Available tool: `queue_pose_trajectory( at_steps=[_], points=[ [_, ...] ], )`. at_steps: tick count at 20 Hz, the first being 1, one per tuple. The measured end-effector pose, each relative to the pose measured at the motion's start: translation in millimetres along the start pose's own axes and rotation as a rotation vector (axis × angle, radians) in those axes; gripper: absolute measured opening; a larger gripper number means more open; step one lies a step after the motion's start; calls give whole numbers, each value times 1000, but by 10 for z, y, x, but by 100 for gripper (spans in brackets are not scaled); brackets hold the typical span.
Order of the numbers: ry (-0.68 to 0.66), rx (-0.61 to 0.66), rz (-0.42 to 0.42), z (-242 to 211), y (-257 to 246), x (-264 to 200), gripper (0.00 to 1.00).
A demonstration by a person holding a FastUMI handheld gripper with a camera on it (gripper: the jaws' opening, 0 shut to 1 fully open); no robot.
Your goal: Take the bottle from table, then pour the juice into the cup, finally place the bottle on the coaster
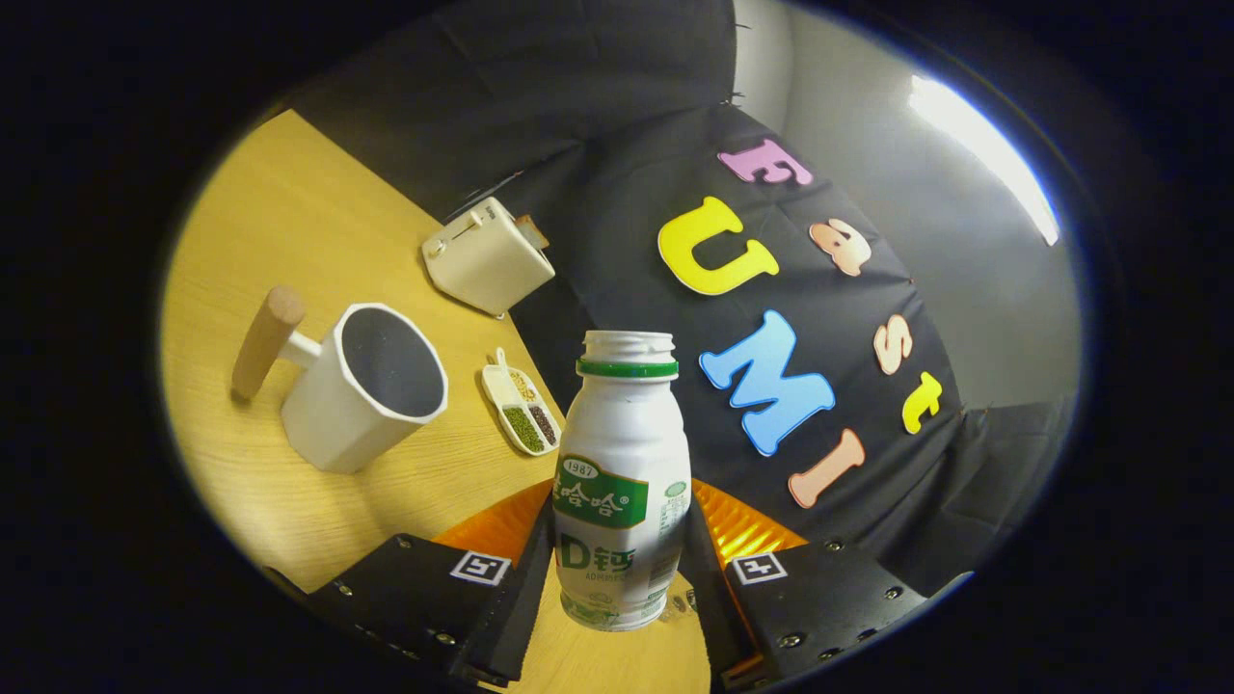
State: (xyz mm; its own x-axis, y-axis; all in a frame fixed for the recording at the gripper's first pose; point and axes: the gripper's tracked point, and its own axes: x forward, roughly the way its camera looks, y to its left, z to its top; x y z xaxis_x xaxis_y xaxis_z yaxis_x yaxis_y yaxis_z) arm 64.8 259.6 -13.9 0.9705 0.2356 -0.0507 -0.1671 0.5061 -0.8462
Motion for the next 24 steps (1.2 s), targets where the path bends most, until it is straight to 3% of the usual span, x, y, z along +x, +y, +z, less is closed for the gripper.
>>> queue_pose_trajectory(
  at_steps=[10,16,24],
  points=[
    [-34,350,-15,-62,-73,112,68],
    [-89,613,49,-39,-17,260,68],
    [-72,747,82,-195,92,478,68]
  ],
)
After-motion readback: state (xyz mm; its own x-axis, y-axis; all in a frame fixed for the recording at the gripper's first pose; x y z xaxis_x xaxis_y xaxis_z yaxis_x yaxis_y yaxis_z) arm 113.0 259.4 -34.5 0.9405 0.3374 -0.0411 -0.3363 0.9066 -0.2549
